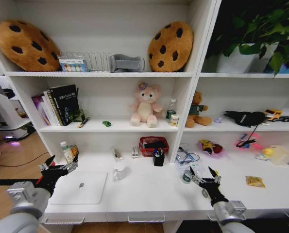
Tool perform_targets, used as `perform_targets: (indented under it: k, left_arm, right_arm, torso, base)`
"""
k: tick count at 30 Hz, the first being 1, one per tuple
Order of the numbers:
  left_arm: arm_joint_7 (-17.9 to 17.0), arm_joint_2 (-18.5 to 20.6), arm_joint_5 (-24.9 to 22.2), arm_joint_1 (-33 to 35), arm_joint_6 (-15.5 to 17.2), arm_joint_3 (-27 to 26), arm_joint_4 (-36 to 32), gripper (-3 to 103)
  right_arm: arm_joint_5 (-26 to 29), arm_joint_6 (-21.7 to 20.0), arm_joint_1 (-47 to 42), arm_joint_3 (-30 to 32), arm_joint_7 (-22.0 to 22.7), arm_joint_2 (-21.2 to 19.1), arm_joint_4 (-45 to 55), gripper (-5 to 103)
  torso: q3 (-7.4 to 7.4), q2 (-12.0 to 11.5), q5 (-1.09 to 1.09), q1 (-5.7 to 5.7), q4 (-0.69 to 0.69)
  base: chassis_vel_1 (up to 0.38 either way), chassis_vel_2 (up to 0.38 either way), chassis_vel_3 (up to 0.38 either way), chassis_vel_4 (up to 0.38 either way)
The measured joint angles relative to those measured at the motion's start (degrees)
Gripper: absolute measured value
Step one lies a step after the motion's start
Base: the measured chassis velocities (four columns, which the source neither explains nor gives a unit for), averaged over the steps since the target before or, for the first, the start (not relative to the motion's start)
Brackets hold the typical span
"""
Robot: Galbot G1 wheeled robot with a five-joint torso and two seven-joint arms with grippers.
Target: Organize the objects on the table.
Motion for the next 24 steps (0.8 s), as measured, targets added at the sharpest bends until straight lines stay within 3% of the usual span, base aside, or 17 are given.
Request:
perform_targets:
  k: [6,8,14,24]
  left_arm:
    - [0.0,0.0,0.0,0.0,0.0,0.0,0.0,100]
    - [0.1,0.0,0.0,0.0,0.0,0.0,0.0,100]
    - [0.1,0.0,0.0,0.0,0.0,0.0,0.0,100]
    - [0.0,0.0,0.0,0.0,0.0,0.0,0.0,100]
  right_arm:
    - [0.2,0.0,1.4,-2.3,0.2,-0.9,0.6,100]
    - [0.2,-0.2,3.0,-6.0,-0.2,-1.3,1.0,100]
    - [1.7,-4.8,4.4,-9.4,-2.3,-1.8,0.1,100]
    - [4.2,-9.9,12.7,-10.7,-4.9,-3.5,-6.8,100]
  torso:
    - [0.01,0.0,-0.01,0.02,-0.01]
    - [0.01,0.0,0.03,0.01,0.04]
    - [0.0,0.0,-0.07,0.0,0.0]
    - [0.0,0.0,-0.01,0.01,0.01]
  base:
    - [-0.232,-0.212,0.226,0.226]
    - [-0.046,-0.16,0.083,0.103]
    - [0.001,-0.008,0.002,-0.003]
    - [0.024,0.027,-0.017,-0.024]
